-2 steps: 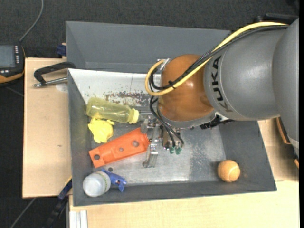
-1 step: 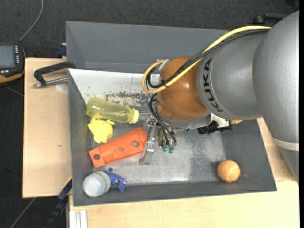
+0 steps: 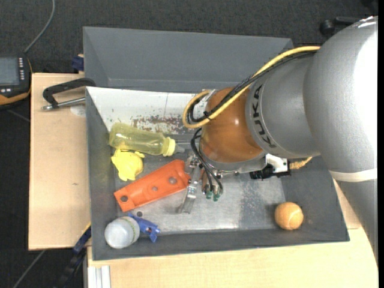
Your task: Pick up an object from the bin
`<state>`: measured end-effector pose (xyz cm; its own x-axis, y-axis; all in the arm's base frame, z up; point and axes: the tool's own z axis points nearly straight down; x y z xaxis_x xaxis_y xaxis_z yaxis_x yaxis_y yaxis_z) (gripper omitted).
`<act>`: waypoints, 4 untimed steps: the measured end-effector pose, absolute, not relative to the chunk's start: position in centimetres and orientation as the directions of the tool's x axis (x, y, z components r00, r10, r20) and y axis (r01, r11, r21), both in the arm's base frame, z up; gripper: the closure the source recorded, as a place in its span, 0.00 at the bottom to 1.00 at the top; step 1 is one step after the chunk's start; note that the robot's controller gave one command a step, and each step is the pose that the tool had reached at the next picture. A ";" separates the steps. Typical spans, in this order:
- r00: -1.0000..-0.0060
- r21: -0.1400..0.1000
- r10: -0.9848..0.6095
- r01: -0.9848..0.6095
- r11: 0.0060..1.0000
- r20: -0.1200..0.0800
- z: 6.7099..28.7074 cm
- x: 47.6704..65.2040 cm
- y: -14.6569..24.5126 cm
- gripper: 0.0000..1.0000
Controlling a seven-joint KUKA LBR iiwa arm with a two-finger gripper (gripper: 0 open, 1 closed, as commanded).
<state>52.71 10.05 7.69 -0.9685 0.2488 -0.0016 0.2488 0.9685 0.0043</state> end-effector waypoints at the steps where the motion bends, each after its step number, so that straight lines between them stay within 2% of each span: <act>1: -0.897 0.005 0.441 0.441 0.897 0.000 7.6 54.5 10.4 1.00; 2: -0.897 0.005 0.442 0.442 0.897 0.000 7.6 54.5 10.4 1.00; 4: -0.931 0.000 0.365 0.365 0.931 0.008 7.0 58.5 8.8 1.00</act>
Offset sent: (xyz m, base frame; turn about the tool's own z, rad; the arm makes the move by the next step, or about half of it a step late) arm 0.0000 0.0000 0.0000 0.0000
